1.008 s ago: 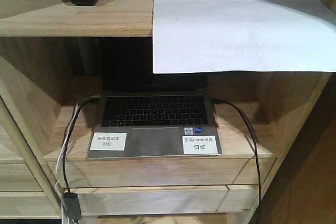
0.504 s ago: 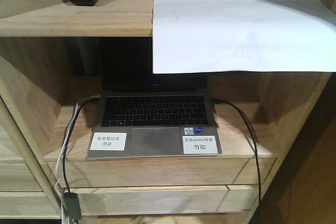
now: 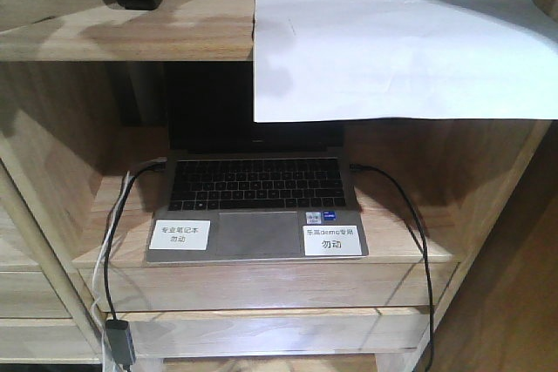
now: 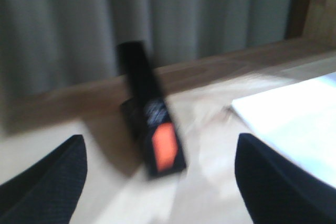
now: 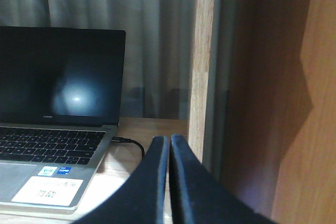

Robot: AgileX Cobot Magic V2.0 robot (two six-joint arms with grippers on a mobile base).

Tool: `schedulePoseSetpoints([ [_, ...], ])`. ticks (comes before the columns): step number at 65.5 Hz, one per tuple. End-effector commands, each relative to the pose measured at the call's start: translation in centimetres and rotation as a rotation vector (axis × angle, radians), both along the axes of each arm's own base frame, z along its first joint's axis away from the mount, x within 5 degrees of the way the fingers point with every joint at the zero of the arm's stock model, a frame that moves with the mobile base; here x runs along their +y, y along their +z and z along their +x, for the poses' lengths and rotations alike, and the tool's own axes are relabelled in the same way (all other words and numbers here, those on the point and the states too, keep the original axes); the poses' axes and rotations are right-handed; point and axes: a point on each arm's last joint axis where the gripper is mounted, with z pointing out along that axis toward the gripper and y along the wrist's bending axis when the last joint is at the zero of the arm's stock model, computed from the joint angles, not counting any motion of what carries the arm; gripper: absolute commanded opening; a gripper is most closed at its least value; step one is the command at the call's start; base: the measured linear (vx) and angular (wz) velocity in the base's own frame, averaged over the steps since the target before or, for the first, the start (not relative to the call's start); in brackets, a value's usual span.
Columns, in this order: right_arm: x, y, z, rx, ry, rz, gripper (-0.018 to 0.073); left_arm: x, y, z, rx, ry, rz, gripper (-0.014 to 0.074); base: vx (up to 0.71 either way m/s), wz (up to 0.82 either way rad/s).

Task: Grab stapler and paper to desk for stapling
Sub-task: 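Reach the left gripper toward the black stapler on the upper shelf, then close the left gripper on the black stapler and lift it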

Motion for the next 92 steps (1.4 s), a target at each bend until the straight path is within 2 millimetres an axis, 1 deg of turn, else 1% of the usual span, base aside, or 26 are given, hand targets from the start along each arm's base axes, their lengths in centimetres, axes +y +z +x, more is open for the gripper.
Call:
schedulePoseSetpoints([
  [1, 0.0, 0.6, -0.1, -0.084, -0.002, -0.008, -0.0009, -0.7, 2.4, 1.2, -0.09, -0.01, -0.04, 0.056, 0.0, 0.0],
  [8, 0.0, 0.6, -0.1, -0.084, -0.002, -0.008, -0.0009, -1.8, 2.9, 3.8, -0.054, -0.011, -0.032, 0.056, 0.0, 0.0],
  [9, 0.0, 0.6, -0.1, -0.084, -0.002, -0.008, -0.0009, -1.9, 3.3, 4.0, -0.059, -0.011, -0.036, 0.056, 0.0, 0.0],
  [13, 0.0, 0.6, -0.1, -0.084, -0.002, -0.008, -0.0009, -2.3, 3.8, 5.1, -0.036, -0.009, -0.048, 0.056, 0.0, 0.0],
  [17, 0.0, 0.6, -0.1, -0.084, -0.002, -0.008, -0.0009, -2.7, 4.0, 6.1, -0.003, -0.006, -0.053, 0.0563, 0.0, 0.0],
  [18, 0.0, 0.6, -0.1, -0.084, -0.002, -0.008, -0.0009, -2.8, 4.3, 6.3, -0.006, -0.004, -0.057, 0.0565, 0.0, 0.0],
  [19, 0.0, 0.6, -0.1, -0.084, -0.002, -0.008, -0.0009, -2.9, 4.2, 6.7, 0.008, 0.002, -0.051, 0.0567, 0.0, 0.0],
  [20, 0.0, 0.6, -0.1, -0.084, -0.002, -0.008, -0.0009, -2.8, 4.5, 6.7, 0.004, 0.006, -0.052, 0.0569, 0.0, 0.0],
  [25, 0.0, 0.6, -0.1, -0.084, -0.002, -0.008, -0.0009, -3.0, 4.8, 7.8, 0.024, 0.035, -0.038, 0.0579, 0.0, 0.0],
  [26, 0.0, 0.6, -0.1, -0.084, -0.002, -0.008, -0.0009, -2.9, 5.0, 7.8, 0.019, 0.039, -0.039, 0.0581, 0.0, 0.0],
  [37, 0.0, 0.6, -0.1, -0.084, -0.002, -0.008, -0.0009, -3.0, 5.5, 9.3, 0.038, 0.096, -0.03, 0.0594, 0.0, 0.0],
  [41, 0.0, 0.6, -0.1, -0.084, -0.002, -0.008, -0.0009, -3.1, 5.3, 9.7, 0.058, 0.098, -0.023, 0.0594, 0.0, 0.0],
  [56, 0.0, 0.6, -0.1, -0.084, -0.002, -0.008, -0.0009, -3.8, 3.6, 11.5, 0.122, 0.104, -0.003, 0.0594, 0.0, 0.0],
  [77, 0.0, 0.6, -0.1, -0.084, -0.002, -0.008, -0.0009, -4.2, 2.0, 12.8, 0.185, 0.117, 0.001, 0.059, 0.0, 0.0],
  [84, 0.0, 0.6, -0.1, -0.084, -0.002, -0.008, -0.0009, -4.3, 1.6, 13.1, 0.2, 0.117, 0.015, 0.0554, 0.0, 0.0],
  [89, 0.0, 0.6, -0.1, -0.084, -0.002, -0.008, -0.0009, -4.3, 1.3, 13.2, 0.211, 0.111, 0.043, 0.0468, 0.0, 0.0],
  [91, 0.0, 0.6, -0.1, -0.084, -0.002, -0.008, -0.0009, -4.3, 1.3, 13.1, 0.212, 0.109, 0.051, 0.0421, 0.0, 0.0],
  [92, 0.0, 0.6, -0.1, -0.084, -0.002, -0.008, -0.0009, -4.3, 1.3, 13.1, 0.21, 0.107, 0.057, 0.038, 0.0, 0.0],
])
